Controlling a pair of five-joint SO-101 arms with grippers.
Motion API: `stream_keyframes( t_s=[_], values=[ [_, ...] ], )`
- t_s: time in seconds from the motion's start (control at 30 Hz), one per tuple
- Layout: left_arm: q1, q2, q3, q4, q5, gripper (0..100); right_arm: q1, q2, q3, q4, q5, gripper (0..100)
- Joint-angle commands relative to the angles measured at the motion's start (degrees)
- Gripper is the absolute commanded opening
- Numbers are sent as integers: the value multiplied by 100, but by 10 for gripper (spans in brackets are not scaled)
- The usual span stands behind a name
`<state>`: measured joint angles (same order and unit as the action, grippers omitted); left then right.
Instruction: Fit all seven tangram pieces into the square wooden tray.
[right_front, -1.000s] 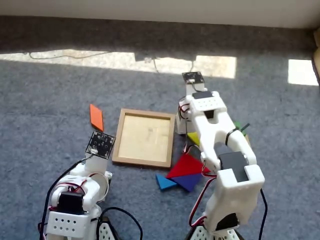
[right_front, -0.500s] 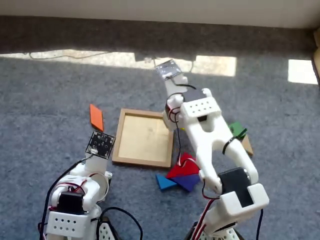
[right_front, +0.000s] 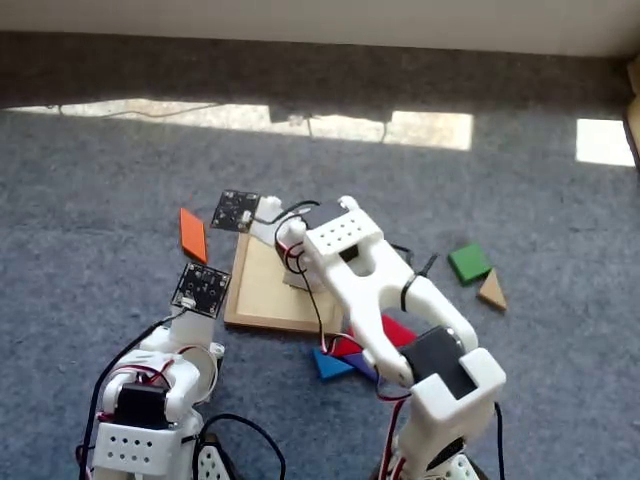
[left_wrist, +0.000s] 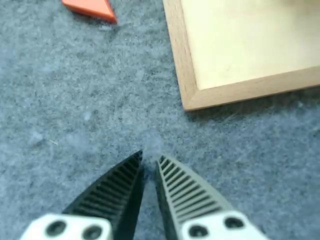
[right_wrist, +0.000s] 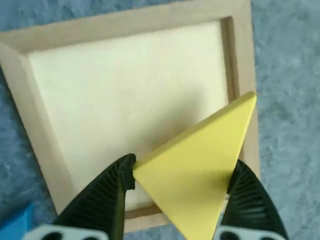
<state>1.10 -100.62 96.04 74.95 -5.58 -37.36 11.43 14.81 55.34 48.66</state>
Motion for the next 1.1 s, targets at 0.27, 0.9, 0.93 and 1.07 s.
stream_keyframes(
  t_s=[0.27, 0.9, 0.93, 1.07],
  values=[
    [75, -119, 119, -9, 53, 6, -400, -13, -92, -655, 536, 153],
    [75, -119, 119, -9, 53, 6, -321, -198, -84, -462, 510, 143],
    [75, -119, 119, -9, 53, 6, -321, -330, -84, -303, 492, 92],
    [75, -119, 119, -9, 53, 6, -312, -936, -84, 198, -413, 15]
  ],
)
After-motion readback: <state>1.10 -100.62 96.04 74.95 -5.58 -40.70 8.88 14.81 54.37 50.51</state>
